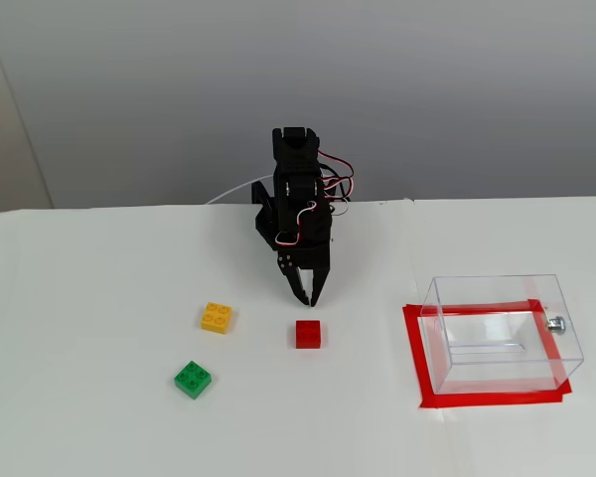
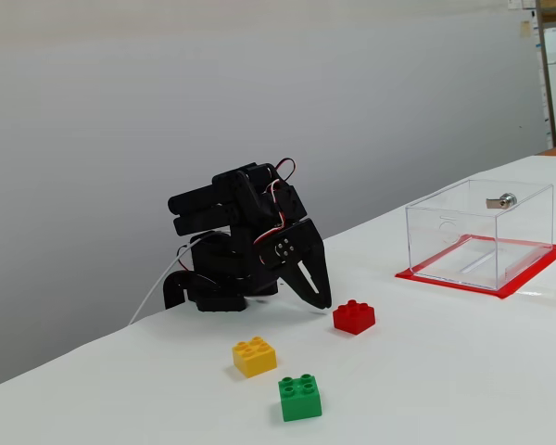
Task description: Pick the red lego brick and place it into the transparent box
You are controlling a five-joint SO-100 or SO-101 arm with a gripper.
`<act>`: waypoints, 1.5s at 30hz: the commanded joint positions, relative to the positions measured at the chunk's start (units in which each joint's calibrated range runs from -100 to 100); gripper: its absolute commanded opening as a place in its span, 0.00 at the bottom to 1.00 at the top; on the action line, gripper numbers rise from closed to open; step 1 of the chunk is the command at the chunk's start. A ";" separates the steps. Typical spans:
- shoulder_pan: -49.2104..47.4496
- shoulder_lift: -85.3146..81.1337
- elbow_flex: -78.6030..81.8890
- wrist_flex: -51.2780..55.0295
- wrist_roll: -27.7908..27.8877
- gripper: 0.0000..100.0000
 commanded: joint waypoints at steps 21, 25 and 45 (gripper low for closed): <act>-0.19 17.65 -10.56 -7.45 0.19 0.01; -0.19 21.89 -14.90 -8.06 -0.12 0.01; -5.95 41.50 -31.62 -10.58 -0.23 0.02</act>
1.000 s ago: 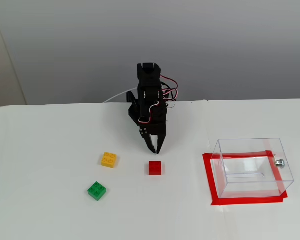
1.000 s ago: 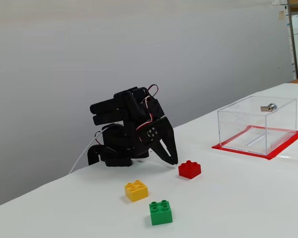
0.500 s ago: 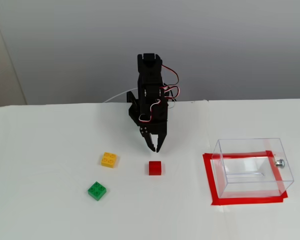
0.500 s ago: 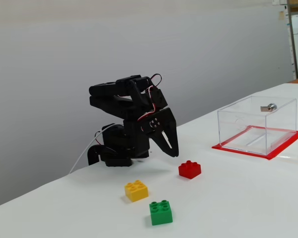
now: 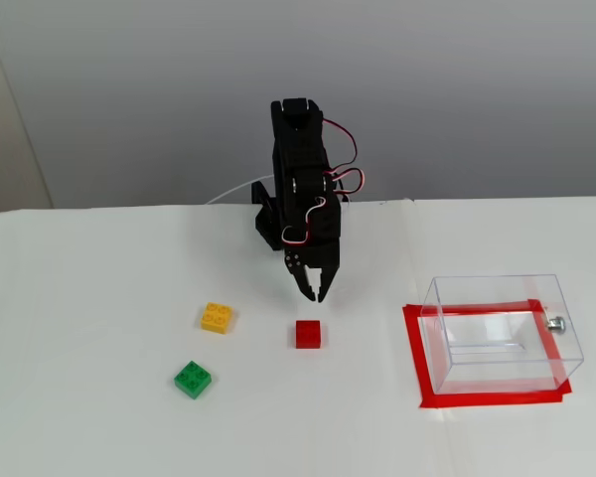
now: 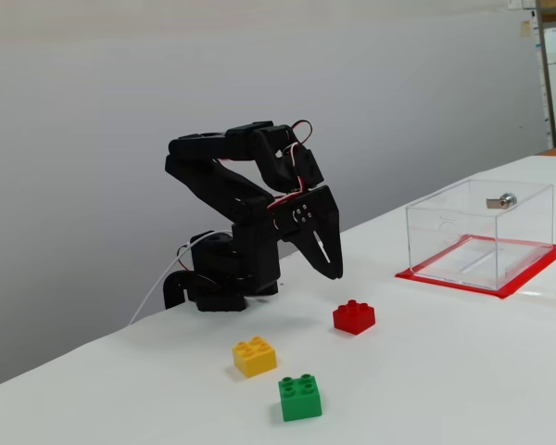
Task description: Pick the red lego brick and place it into the transparent box
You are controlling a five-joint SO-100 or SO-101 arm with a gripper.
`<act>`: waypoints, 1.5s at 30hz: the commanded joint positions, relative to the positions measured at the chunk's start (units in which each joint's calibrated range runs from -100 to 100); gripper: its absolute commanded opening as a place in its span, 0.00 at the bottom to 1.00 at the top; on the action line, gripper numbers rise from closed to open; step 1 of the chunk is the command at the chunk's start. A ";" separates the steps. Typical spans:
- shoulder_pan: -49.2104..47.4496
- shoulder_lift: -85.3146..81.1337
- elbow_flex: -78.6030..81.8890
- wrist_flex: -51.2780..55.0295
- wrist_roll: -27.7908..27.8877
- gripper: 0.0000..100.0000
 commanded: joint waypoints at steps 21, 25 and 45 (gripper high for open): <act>0.97 14.48 -6.36 -10.11 -0.08 0.03; 0.97 15.15 -6.36 -10.89 0.03 0.14; 0.23 21.26 -6.45 -17.68 -0.13 0.39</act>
